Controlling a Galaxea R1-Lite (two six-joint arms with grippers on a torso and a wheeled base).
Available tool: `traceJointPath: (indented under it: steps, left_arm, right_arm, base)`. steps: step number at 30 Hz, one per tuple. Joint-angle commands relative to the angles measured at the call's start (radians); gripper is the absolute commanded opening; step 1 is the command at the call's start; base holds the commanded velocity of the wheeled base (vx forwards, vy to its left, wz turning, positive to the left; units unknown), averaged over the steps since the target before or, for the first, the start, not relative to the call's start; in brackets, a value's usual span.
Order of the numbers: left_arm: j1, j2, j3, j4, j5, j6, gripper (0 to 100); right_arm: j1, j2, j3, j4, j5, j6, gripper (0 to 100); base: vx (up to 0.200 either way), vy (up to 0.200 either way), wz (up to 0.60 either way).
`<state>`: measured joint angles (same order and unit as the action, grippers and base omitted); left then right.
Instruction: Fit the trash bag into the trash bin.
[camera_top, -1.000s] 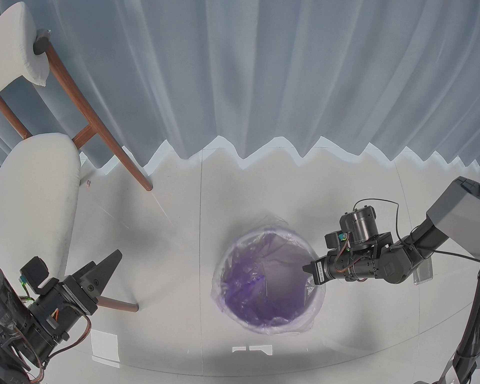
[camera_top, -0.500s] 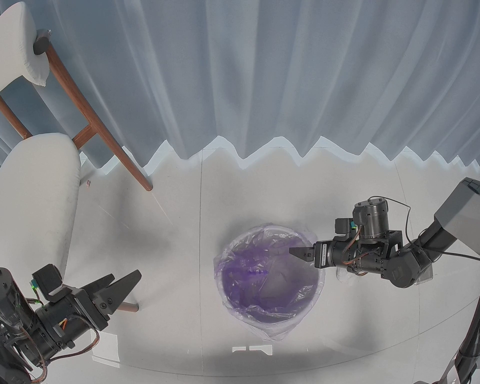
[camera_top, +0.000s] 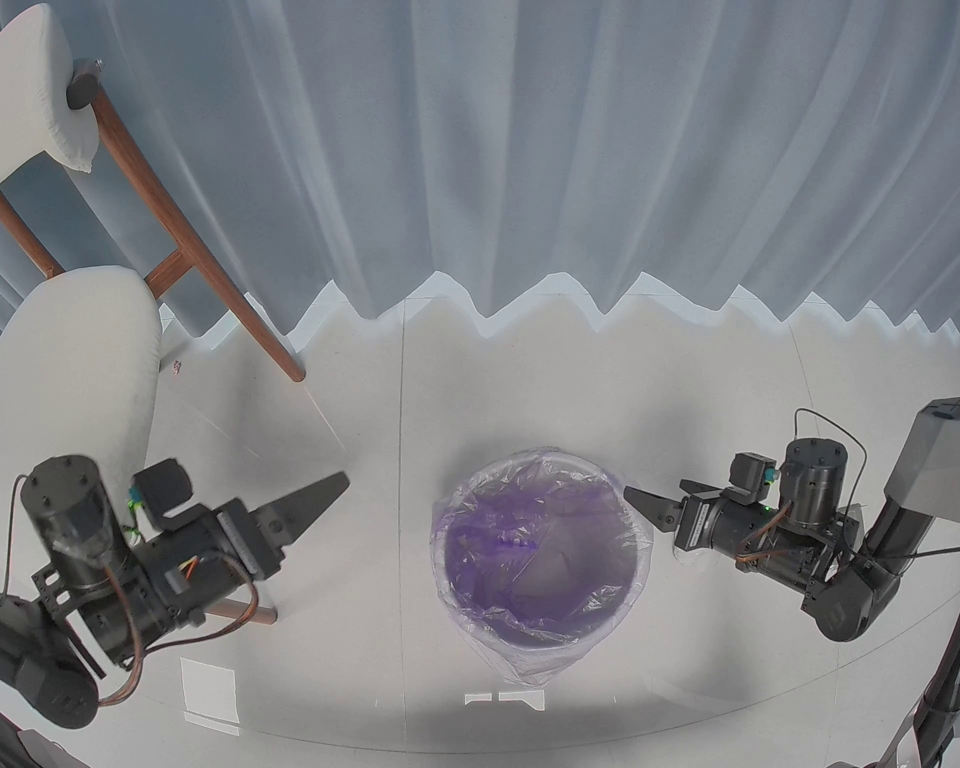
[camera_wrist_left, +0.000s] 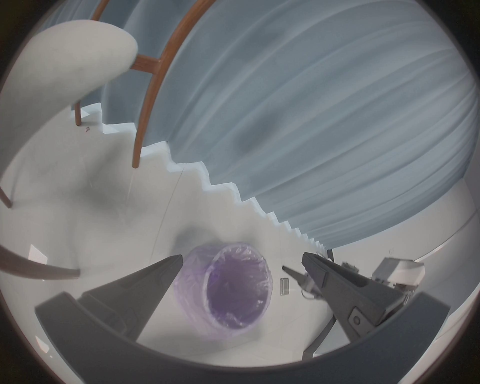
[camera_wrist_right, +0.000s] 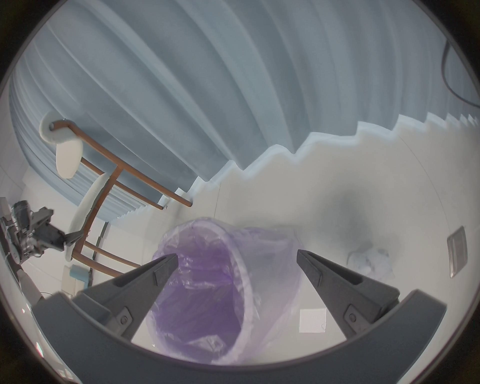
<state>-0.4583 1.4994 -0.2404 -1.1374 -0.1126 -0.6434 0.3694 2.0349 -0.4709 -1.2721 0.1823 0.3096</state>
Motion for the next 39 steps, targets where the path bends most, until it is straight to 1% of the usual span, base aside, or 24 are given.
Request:
traceJointPath:
  steps: [1, 2, 4, 5, 6, 7, 8, 9, 10, 11, 12, 14, 19, 20, 21, 23, 25, 28, 30, 31, 33, 34, 39]
  left_arm:
    - [0.021, 0.275, -0.212, -0.001, -0.026, -0.042, 100]
    - [0.020, 0.295, -0.231, -0.007, -0.022, -0.041, 100]
    - [0.009, 0.308, -0.250, -0.008, -0.016, -0.041, 100]
    - [0.004, 0.303, -0.250, -0.008, -0.012, -0.041, 100]
    - [0.001, 0.292, -0.244, -0.008, -0.009, -0.041, 100]
    - [0.001, 0.285, -0.240, -0.008, -0.009, -0.042, 100]
    - [0.004, 0.266, -0.227, -0.007, -0.009, -0.042, 100]
    - [0.007, 0.257, -0.218, -0.008, -0.009, -0.042, 100]
    - [0.012, 0.239, -0.207, -0.008, -0.009, -0.042, 100]
    - [0.017, 0.220, -0.198, -0.007, -0.009, -0.042, 100]
    - [0.020, 0.211, -0.192, -0.007, -0.009, -0.042, 100]
    - [0.035, 0.183, -0.168, -0.008, -0.009, -0.042, 100]
    - [0.058, 0.137, -0.102, -0.010, -0.009, -0.044, 100]
    - [0.059, 0.137, -0.099, -0.010, -0.009, -0.044, 100]
    - [0.084, 0.124, -0.074, -0.013, -0.009, -0.047, 100]
    - [0.098, 0.104, -0.054, -0.021, -0.009, -0.055, 100]
    - [0.107, 0.090, -0.040, -0.024, -0.009, -0.074, 100]
    - [0.109, 0.070, -0.033, -0.022, -0.009, -0.122, 100]
    - [0.109, 0.067, -0.033, -0.022, -0.009, -0.127, 100]
    - [0.109, 0.067, -0.034, -0.024, -0.009, -0.130, 100]
    - [0.109, 0.065, -0.040, -0.024, -0.009, -0.130, 100]
    - [0.110, 0.065, -0.040, -0.024, -0.009, -0.130, 100]
    - [0.115, 0.051, -0.031, -0.022, -0.007, -0.130, 100]
  right_arm:
    - [-0.012, -0.004, 0.204, -0.133, -0.003, 0.063, 100]
    - [0.000, -0.002, 0.215, -0.128, -0.011, 0.071, 100]
    - [0.051, 0.002, 0.207, -0.107, -0.087, 0.120, 100]
    - [0.088, 0.004, 0.186, -0.079, -0.179, 0.178, 100]
    - [0.129, 0.001, 0.163, -0.044, -0.250, 0.244, 100]
    - [0.157, -0.002, 0.152, -0.010, -0.277, 0.290, 100]
    - [0.198, -0.010, 0.141, 0.068, -0.297, 0.362, 100]
    - [0.210, -0.013, 0.140, 0.099, -0.302, 0.382, 100]
    - [0.241, -0.027, 0.141, 0.172, -0.317, 0.428, 100]
    - [0.289, -0.036, 0.136, 0.246, -0.330, 0.487, 100]
    - [0.301, -0.036, 0.133, 0.263, -0.330, 0.505, 100]
    - [0.336, -0.019, 0.103, 0.316, -0.336, 0.602, 100]
    - [0.341, 0.090, 0.014, 0.373, -0.346, 0.758, 100]
    - [0.341, 0.093, 0.012, 0.375, -0.346, 0.763, 100]
    - [0.341, 0.122, -0.026, 0.375, -0.359, 0.806, 100]
    - [0.341, 0.139, -0.066, 0.382, -0.363, 0.846, 100]
    - [0.341, 0.156, -0.095, 0.395, -0.363, 0.869, 100]
    - [0.336, 0.180, -0.175, 0.459, -0.365, 0.902, 100]
    - [0.336, 0.188, -0.193, 0.481, -0.365, 0.913, 100]
    - [0.336, 0.203, -0.230, 0.528, -0.377, 0.939, 100]
    - [0.336, 0.209, -0.282, 0.583, -0.419, 0.961, 100]
    - [0.336, 0.209, -0.287, 0.591, -0.425, 0.964, 0]
    - [0.341, 0.208, -0.293, 0.611, -0.440, 0.970, 0]
  base:
    - [0.000, 0.000, 0.00]
    - [0.000, 0.000, 0.00]
    - [0.000, 0.000, 0.00]
    - [0.000, 0.000, 0.00]
    - [0.000, 0.000, 0.00]
    - [0.000, 0.000, 0.00]
    - [0.000, 0.000, 0.00]
    - [0.000, 0.000, 0.00]
    - [0.000, 0.000, 0.00]
    - [0.000, 0.000, 0.00]
    - [0.000, 0.000, 0.00]
    - [0.000, 0.000, 0.00]
    - [0.000, 0.000, 0.00]
    - [0.000, 0.000, 0.00]
    - [0.000, 0.000, 0.00]
    - [0.000, 0.000, 0.00]
    - [0.000, 0.000, 0.00]
    - [0.000, 0.000, 0.00]
    - [0.000, 0.000, 0.00]
    - [0.000, 0.000, 0.00]
    - [0.000, 0.000, 0.00]
    - [0.000, 0.000, 0.00]
    - [0.000, 0.000, 0.00]
